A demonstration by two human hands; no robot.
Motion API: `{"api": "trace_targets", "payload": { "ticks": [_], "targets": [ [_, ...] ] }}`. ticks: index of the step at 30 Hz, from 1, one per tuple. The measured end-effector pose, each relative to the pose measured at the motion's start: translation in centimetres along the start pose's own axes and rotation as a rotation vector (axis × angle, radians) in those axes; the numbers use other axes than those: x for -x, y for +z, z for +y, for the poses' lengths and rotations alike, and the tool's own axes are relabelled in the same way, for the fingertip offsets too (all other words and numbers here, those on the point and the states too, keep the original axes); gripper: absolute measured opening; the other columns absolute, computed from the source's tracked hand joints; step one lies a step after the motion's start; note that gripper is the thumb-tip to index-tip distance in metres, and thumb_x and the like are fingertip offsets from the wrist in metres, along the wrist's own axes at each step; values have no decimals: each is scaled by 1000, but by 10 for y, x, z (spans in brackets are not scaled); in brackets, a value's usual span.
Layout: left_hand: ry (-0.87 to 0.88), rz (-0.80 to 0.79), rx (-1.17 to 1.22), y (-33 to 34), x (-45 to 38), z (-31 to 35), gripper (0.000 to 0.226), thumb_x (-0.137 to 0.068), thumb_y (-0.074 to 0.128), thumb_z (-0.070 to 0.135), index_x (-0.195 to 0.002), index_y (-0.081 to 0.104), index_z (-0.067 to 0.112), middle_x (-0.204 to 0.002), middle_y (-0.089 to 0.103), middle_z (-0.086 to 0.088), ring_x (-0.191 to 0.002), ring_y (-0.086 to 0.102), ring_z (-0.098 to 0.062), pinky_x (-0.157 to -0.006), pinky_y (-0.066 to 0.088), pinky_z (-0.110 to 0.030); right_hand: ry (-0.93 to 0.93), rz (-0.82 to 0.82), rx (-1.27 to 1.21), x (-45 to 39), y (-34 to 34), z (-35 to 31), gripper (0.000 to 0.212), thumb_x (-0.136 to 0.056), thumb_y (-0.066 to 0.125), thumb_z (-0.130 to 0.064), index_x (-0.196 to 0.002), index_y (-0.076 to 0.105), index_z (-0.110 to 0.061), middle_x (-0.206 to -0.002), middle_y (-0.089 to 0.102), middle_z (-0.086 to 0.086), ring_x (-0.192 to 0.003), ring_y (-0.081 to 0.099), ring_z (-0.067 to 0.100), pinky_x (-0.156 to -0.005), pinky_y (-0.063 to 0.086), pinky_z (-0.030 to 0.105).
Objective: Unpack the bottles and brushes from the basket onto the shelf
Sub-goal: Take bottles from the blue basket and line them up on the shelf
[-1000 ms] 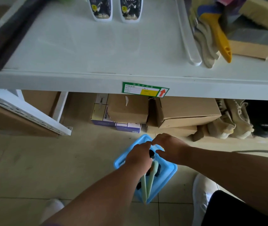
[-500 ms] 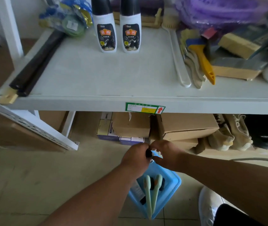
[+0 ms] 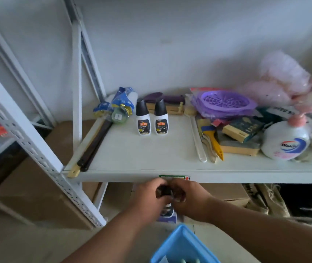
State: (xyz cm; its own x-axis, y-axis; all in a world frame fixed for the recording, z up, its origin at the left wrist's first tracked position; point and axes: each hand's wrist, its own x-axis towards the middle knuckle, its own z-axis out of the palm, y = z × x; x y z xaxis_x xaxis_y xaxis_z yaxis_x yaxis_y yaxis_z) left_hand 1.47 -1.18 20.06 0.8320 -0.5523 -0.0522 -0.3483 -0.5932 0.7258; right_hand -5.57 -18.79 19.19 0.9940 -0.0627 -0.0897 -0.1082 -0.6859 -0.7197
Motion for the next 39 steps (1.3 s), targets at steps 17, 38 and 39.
{"api": "trace_targets", "payload": {
  "ticks": [17, 38, 39],
  "targets": [
    [261, 331, 598, -111, -12, 131, 23, -104, 76, 23, -123, 79, 35, -115, 85, 16, -112, 79, -5, -101, 60, -31, -182, 288, -524, 15, -160, -127, 33, -83, 86, -5, -113, 76, -17, -103, 83, 3, -98, 79, 23, -87, 65, 33],
    [6, 156, 299, -84, -23, 34, 34, -100, 71, 9, -125, 74, 31, -125, 75, 16, -110, 73, 6, -76, 49, 2, 31, 414, -349, -117, -182, -82, 32, -82, 88, -13, -96, 73, -37, -93, 80, -9, -82, 76, 4, -75, 57, 21],
    [2, 155, 289, -84, -25, 32, 34, -100, 71, 11, -126, 73, 32, -126, 75, 17, -111, 73, 6, -76, 49, 2, 45, 410, -315, -124, -181, -73, 31, -82, 88, -16, -98, 72, -38, -93, 80, -11, -81, 76, 4, -75, 58, 21]
  ]
}}
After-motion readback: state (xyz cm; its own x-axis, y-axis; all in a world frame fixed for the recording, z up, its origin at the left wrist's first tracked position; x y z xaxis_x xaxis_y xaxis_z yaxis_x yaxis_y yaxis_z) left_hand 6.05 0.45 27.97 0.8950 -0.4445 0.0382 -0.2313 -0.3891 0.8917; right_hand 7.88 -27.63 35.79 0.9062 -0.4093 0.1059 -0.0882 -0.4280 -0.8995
